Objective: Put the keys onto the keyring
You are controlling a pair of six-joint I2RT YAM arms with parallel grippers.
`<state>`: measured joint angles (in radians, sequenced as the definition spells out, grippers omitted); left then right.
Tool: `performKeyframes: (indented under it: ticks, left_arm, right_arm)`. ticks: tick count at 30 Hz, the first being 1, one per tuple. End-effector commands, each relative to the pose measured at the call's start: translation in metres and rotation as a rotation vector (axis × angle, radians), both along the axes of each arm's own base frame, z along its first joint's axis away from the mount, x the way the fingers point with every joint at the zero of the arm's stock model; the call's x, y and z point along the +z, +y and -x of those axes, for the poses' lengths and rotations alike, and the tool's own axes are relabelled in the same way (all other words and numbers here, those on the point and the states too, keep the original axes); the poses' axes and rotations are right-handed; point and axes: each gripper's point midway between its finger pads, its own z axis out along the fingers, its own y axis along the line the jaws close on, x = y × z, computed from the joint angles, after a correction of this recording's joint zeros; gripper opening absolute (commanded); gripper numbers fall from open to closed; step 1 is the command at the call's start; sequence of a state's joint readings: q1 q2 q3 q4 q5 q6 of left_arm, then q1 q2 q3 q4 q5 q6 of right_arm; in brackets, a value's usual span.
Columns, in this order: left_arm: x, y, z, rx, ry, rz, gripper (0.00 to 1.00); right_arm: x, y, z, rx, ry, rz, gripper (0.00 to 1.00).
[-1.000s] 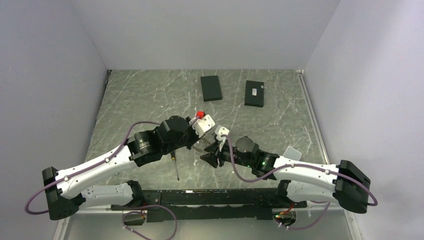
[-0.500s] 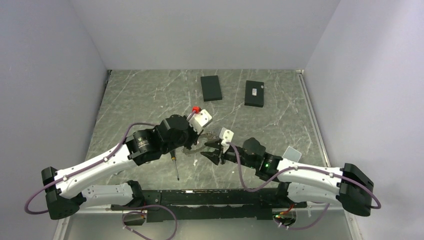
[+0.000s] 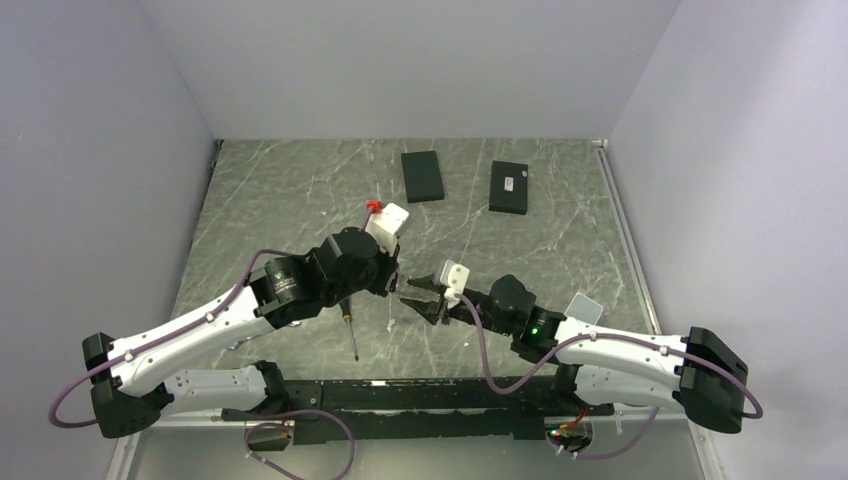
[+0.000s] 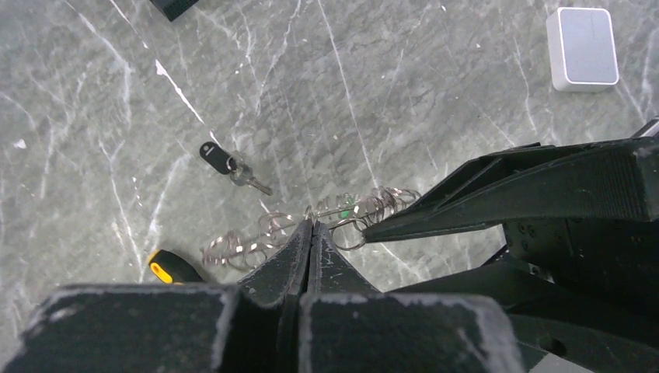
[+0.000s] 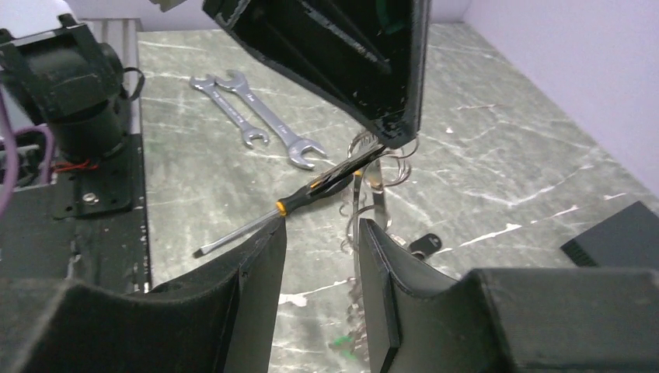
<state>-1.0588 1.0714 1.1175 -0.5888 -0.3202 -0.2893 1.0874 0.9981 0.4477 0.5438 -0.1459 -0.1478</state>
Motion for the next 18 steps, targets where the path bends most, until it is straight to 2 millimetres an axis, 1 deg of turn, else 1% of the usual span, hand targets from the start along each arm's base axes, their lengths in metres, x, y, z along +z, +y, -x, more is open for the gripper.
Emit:
performKeyframes:
  ticks: [1, 4, 10, 15, 18]
  left_arm:
    - [0.029, -0.008, 0.001, 0.057, 0.035, 0.150, 0.00]
    - [0.030, -0.010, 0.003, 0.055, 0.052, 0.172, 0.00]
    - [0.034, -0.015, 0.005, 0.069, 0.083, 0.217, 0.00]
    - [0.033, -0.020, 0.008, 0.072, 0.119, 0.249, 0.00]
    - [0.033, -0.024, 0.009, 0.077, 0.140, 0.273, 0.00]
  right_arm:
    - [0.026, 0.000, -0.014, -0.055, -0.133, -0.050, 0.43]
    - [0.032, 0.001, -0.017, -0.064, -0.173, -0.058, 0.42]
    - [0.035, 0.003, -0.018, -0.061, -0.195, -0.054, 0.41]
    - [0.039, 0.002, -0.020, -0.070, -0.209, -0.060, 0.34]
    - [0.038, 0.004, -0.021, -0.071, -0.219, -0.053, 0.32]
